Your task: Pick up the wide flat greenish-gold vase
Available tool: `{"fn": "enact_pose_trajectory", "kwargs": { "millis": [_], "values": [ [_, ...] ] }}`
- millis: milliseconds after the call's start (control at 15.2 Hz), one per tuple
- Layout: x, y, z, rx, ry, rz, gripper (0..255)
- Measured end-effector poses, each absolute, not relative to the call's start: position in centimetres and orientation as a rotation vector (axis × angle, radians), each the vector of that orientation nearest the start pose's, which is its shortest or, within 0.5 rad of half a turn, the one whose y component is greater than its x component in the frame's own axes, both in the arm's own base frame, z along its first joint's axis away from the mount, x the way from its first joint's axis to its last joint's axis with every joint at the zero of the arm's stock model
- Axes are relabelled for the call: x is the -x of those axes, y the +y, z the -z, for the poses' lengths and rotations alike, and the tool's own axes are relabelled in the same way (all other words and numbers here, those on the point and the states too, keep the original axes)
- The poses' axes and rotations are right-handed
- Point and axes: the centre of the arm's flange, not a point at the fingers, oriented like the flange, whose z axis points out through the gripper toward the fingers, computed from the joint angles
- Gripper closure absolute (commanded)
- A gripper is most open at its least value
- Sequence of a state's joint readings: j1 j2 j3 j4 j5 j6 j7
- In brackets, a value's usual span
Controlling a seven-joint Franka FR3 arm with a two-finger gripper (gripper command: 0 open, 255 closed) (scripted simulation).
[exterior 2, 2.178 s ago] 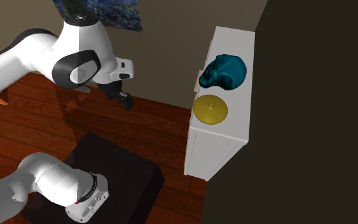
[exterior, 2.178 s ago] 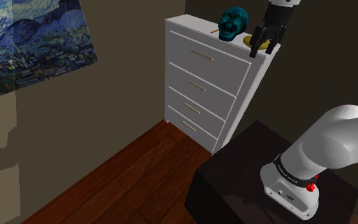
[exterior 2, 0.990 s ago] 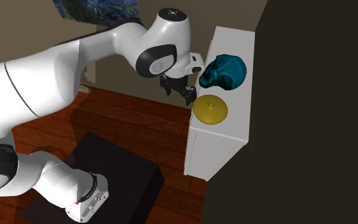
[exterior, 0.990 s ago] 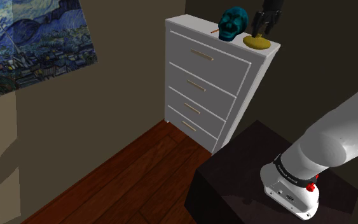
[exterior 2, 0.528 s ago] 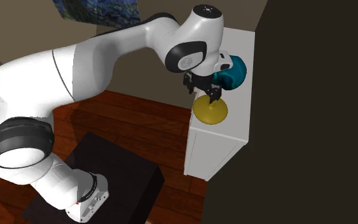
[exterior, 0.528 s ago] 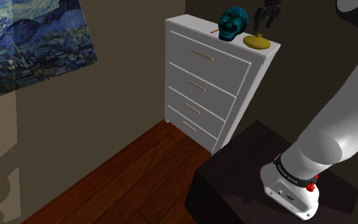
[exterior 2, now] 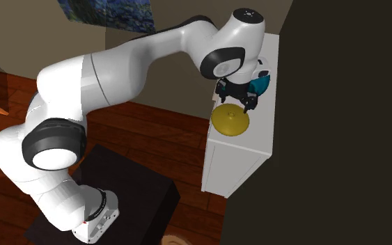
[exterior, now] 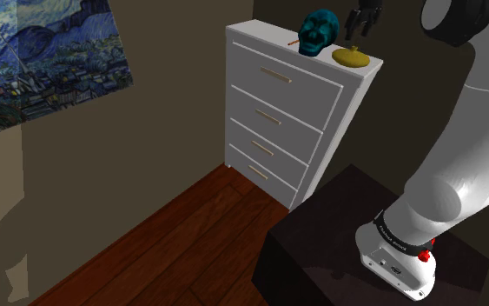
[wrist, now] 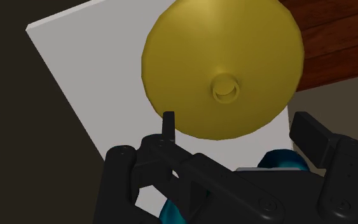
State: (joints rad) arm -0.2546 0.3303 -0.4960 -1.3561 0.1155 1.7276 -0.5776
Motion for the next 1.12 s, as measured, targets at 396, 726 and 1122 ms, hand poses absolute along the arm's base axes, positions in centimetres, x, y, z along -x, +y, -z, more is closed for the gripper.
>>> {"fn": "enact_pose_trajectory", "kwargs": {
  "millis": [396,726,1122],
  "values": [
    [-52.1,-40.2,-53.8,3.211,0.253,0.063,255],
    [-52.1,-40.2,-53.8,3.212,0.253,0.064,255],
    [-52.1,-40.2,-54.2,3.212,0.253,0.063,255]
  ]
}}
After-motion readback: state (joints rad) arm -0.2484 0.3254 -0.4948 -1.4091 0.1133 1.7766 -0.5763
